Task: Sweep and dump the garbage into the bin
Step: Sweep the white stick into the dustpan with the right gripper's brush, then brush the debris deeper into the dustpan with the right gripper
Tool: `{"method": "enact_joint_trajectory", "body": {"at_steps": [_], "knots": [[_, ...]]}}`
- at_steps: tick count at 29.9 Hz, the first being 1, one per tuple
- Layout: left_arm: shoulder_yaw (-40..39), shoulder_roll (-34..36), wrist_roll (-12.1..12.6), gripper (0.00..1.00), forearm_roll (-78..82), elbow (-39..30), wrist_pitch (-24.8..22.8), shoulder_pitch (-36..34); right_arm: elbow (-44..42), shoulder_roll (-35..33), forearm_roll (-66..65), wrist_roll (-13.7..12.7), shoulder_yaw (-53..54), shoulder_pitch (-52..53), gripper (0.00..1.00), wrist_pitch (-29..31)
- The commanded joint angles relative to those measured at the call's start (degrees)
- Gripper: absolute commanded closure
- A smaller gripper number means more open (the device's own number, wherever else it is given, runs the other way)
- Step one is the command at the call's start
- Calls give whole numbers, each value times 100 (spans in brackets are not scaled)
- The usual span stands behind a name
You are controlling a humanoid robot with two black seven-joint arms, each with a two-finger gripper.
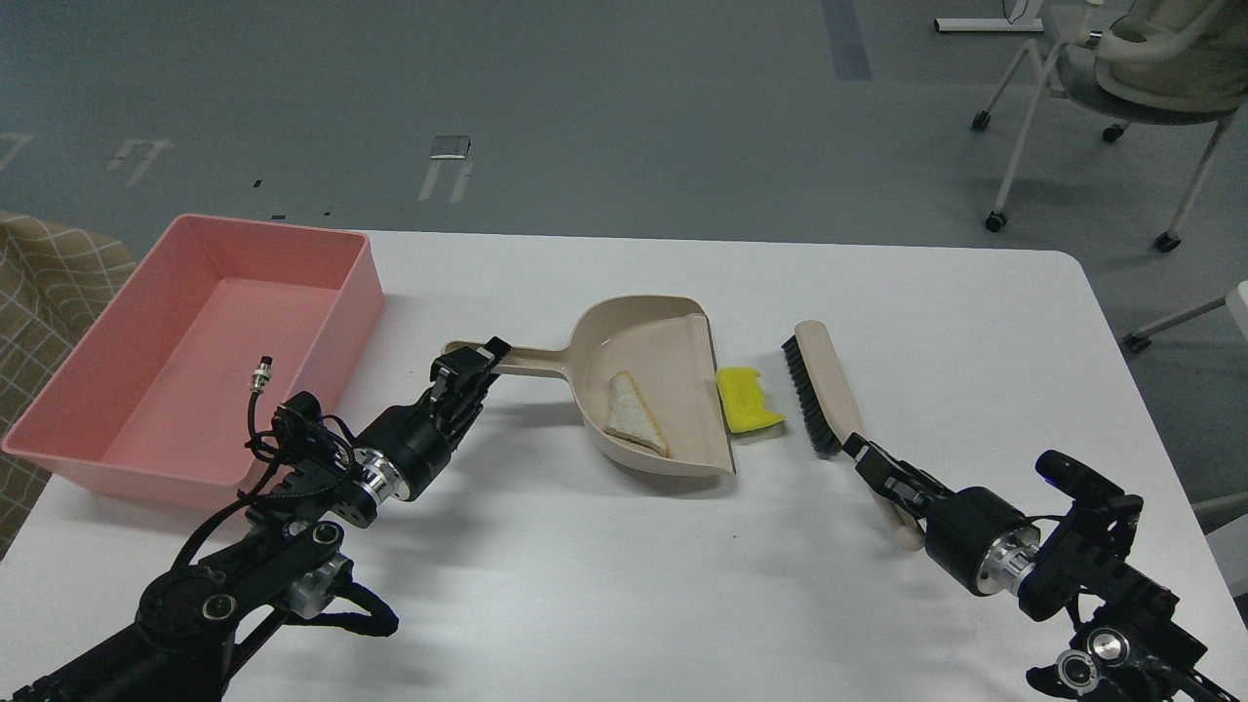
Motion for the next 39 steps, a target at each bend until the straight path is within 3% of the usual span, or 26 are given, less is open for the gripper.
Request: {"method": "enact_joint_trajectory", "body": {"at_steps": [1,16,25,39], "knots": [[13,12,0,100,3,22,9,3,-20,130,-2,-19,-242,168,84,7],[-4,-23,-26,100,12,31,9,3,-152,490,7,-19,-559,396,82,103],[-30,-40,-35,100,12,31,9,-6,-152,1097,7,-177,-568,1081,81,701],[-48,-23,-123,100,-32,31,9,3,322,887,25,-177,-445,1091,81,701]]}}
